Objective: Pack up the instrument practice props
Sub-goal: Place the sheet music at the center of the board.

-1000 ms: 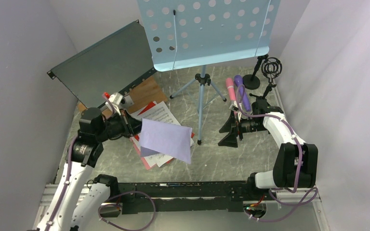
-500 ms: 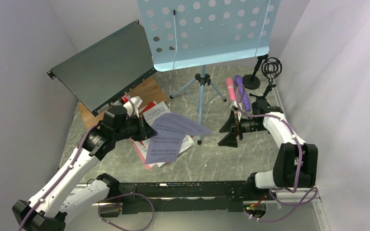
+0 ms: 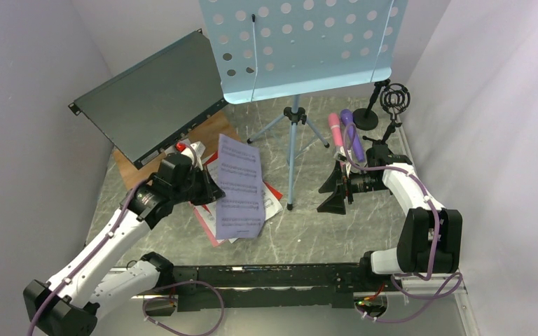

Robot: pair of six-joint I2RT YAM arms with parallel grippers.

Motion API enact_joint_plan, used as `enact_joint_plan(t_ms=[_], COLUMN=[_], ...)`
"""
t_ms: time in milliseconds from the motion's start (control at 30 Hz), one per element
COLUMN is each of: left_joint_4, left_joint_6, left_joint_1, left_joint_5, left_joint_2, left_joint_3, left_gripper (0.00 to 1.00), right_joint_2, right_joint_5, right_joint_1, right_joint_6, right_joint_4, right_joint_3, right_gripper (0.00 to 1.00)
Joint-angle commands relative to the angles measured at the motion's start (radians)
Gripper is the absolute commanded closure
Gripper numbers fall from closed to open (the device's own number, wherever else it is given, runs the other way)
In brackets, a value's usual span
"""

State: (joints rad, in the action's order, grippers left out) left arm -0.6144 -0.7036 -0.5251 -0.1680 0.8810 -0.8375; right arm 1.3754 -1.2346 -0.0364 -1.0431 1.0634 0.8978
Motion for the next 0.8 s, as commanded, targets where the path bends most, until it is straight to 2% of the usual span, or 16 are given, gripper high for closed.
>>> enact_joint_plan(t_ms=[0, 567, 767], left_joint_4=[-0.022, -0.064, -0.083], left_joint_6=[-0.027, 0.000, 0.021], left_joint_1=[-0.004, -0.006, -0.007], left_joint_5=[0.061, 0.162, 0.214], left_joint_2=[0.017, 0.067, 0.084], left_joint_3=[0.003, -0.020, -0.031], left_gripper=[1.00, 1.00, 0.92], right_joint_2=[0.002, 0.002, 0.003], right_joint_5=[-0.012, -0.011, -0.009], right_joint_1=[0.004, 0.003, 0.003], right_joint_6=[-0.017, -0.023, -0.023], right_joint_4=[-0.013, -0.006, -0.005], right_joint_3=[0.032, 0.033, 0.035], right_gripper=[0.00, 0.00, 0.01])
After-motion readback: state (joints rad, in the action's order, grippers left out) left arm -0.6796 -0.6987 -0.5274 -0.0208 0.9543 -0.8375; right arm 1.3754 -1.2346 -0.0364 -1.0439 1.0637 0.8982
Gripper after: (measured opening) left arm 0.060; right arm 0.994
